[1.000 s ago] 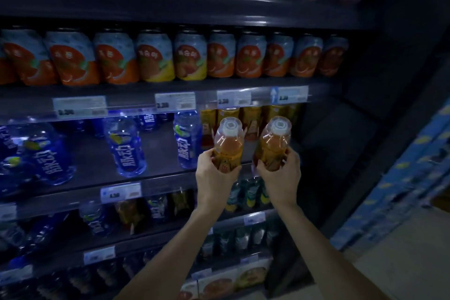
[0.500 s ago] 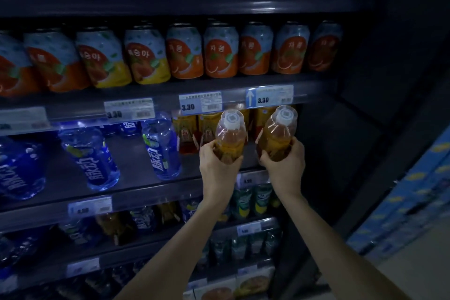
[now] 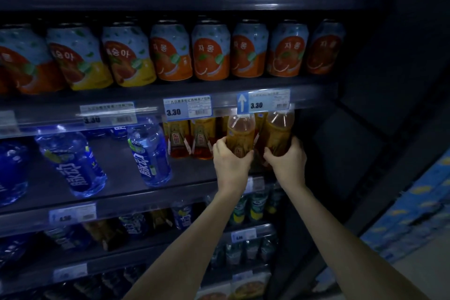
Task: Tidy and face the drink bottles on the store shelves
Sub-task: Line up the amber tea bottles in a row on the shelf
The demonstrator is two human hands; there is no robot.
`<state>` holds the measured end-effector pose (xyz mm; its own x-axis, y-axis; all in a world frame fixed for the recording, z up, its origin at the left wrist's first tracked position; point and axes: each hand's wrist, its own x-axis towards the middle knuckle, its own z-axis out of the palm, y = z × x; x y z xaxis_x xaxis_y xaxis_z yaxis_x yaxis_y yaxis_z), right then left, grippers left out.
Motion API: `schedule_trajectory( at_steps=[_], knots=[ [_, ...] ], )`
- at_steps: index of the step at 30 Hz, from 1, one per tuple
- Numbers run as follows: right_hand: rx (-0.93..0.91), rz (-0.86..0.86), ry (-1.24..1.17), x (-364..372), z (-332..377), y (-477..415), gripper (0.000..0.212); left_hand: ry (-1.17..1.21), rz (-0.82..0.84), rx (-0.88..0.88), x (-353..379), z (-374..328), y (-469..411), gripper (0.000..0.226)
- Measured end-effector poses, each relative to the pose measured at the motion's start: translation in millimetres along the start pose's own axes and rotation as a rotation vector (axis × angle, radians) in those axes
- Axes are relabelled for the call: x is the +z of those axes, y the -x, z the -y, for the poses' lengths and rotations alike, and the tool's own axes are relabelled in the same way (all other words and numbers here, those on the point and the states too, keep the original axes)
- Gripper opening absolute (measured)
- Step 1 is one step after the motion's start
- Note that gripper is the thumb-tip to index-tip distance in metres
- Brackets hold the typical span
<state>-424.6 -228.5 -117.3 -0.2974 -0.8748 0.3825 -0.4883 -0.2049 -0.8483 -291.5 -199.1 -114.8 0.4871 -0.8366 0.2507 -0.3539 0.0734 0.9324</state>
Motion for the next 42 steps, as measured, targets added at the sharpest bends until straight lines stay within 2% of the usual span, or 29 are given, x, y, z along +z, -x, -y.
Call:
schedule_trajectory(
  at_steps=[6, 11, 15, 22, 34, 42],
  knots=[
    [0.005, 0.026, -0.01, -1, -12, 1, 0.056, -0.021, 0.002, 0.007, 10, 2, 1, 0.072],
    [0.077, -0.058, -0.017, 4, -19, 17, 0.082, -0.016, 0.032, -0.018, 5, 10, 4, 0.083],
    [0.081, -0.081, 0.01, 7, -23, 25, 0.072, -0.073, 0.052, -0.018, 2, 18, 9, 0.07],
    [0.072, -0.031, 0.05, 4, -26, 22, 0.068, -0.12, 0.061, 0.036, 6, 21, 9, 0.058],
    [0.107, 0.0, 0.022, -7, -33, 11, 0.055, -0.123, 0.081, 0.054, 34, 10, 12, 0.056],
    [0.131, -0.004, 0.025, -11, -36, 8, 0.059, -0.126, 0.025, 0.069, 51, 5, 18, 0.056]
  ],
)
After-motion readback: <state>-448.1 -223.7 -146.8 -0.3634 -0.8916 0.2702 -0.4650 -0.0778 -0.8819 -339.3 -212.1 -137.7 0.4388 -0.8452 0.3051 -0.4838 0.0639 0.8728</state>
